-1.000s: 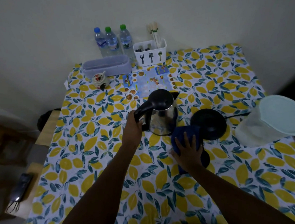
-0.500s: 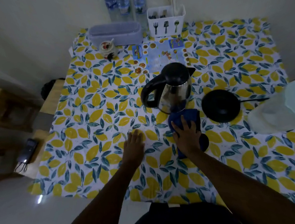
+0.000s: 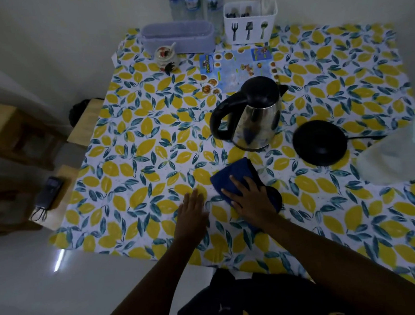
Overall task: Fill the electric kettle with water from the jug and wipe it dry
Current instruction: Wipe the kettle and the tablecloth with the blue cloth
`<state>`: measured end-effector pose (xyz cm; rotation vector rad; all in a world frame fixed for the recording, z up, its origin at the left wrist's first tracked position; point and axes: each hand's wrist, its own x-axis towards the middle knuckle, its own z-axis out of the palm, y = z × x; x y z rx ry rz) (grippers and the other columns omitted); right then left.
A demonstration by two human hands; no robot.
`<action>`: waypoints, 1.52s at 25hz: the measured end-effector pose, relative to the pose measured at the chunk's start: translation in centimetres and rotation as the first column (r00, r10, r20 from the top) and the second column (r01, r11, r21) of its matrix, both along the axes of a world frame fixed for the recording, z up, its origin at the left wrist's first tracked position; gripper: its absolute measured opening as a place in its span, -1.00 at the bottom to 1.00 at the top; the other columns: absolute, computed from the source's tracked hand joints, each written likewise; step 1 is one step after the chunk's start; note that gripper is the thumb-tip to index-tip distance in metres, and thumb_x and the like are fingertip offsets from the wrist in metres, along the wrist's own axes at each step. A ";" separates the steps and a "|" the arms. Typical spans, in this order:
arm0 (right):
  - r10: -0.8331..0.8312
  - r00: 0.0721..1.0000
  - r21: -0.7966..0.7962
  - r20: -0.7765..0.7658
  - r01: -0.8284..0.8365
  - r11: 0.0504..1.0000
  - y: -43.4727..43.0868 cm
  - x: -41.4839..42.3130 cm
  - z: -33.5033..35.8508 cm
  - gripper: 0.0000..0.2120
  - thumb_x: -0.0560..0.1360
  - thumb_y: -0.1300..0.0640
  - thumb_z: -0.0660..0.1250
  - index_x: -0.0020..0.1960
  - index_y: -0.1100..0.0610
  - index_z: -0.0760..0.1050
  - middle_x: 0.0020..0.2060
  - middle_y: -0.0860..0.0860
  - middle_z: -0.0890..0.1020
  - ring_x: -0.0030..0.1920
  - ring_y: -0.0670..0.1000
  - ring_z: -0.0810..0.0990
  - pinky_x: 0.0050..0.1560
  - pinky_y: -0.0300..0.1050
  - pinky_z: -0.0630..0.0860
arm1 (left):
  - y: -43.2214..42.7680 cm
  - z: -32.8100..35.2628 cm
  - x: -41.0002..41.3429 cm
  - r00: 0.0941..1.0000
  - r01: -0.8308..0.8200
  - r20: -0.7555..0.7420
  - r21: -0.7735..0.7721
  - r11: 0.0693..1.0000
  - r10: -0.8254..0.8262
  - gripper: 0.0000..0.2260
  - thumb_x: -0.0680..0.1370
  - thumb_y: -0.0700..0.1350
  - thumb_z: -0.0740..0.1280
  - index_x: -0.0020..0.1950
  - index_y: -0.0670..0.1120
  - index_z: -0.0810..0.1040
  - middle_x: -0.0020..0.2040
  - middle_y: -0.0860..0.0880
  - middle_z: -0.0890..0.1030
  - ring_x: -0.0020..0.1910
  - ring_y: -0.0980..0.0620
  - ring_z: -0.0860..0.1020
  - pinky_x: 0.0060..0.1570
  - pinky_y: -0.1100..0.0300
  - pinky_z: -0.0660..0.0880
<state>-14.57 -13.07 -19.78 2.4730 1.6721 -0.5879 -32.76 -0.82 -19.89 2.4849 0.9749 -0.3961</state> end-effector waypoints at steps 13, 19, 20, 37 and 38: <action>-0.263 0.964 -0.012 -0.037 0.263 0.965 1.8 -1.0 1.0 -0.51 0.64 -0.09 0.02 0.53 -0.26 -0.03 0.59 0.02 -0.09 0.54 0.28 -0.08 0.35 0.44 0.16 | 1.1 0.5 -1.3 0.999 0.040 -0.028 -0.063 0.997 -0.042 -0.34 0.63 0.08 0.17 0.58 -0.05 -0.15 0.61 -0.03 -0.17 0.58 -0.07 -0.17 0.52 -0.07 0.00; 0.107 0.994 -0.043 -0.008 -0.107 0.993 -4.0 -4.7 0.4 -0.47 0.62 -0.14 0.07 0.54 -0.21 -0.01 0.59 0.04 0.03 0.55 0.24 0.03 0.33 0.37 0.27 | 0.0 0.3 -2.7 0.996 -0.043 -0.083 0.005 0.999 0.043 -0.28 0.61 0.20 0.11 0.57 -0.11 -0.17 0.60 -0.10 -0.19 0.58 -0.11 -0.18 0.53 -0.07 -0.06; 0.133 0.991 -0.067 0.004 -0.133 0.989 -4.6 -3.1 0.7 -0.48 0.63 -0.15 0.03 0.54 -0.23 -0.04 0.59 0.02 -0.01 0.56 0.20 -0.01 0.36 0.36 0.24 | 0.2 0.4 -2.8 0.996 -0.031 -0.085 -0.001 1.000 0.031 -0.29 0.61 0.20 0.11 0.57 -0.10 -0.16 0.60 -0.10 -0.19 0.58 -0.12 -0.19 0.53 -0.08 -0.05; 0.081 0.997 -0.001 0.008 -0.081 0.997 -6.4 -3.5 -0.1 -0.49 0.63 -0.10 0.08 0.54 -0.19 0.04 0.58 0.01 0.09 0.57 0.18 0.03 0.38 0.31 0.25 | 0.0 0.6 -2.4 0.995 -0.044 -0.085 -0.013 0.999 0.043 -0.29 0.60 0.16 0.17 0.58 -0.09 -0.13 0.61 -0.08 -0.19 0.58 -0.12 -0.18 0.52 -0.10 -0.04; 0.031 0.999 -0.010 0.028 -0.030 0.999 -6.5 -2.4 0.0 -0.49 0.63 -0.11 0.08 0.54 -0.19 0.04 0.58 0.02 0.09 0.57 0.17 0.03 0.39 0.31 0.23 | -0.3 0.8 -1.9 0.997 -0.016 -0.072 -0.014 1.000 0.015 -0.29 0.60 0.15 0.17 0.58 -0.09 -0.13 0.61 -0.08 -0.18 0.58 -0.13 -0.19 0.52 -0.12 -0.04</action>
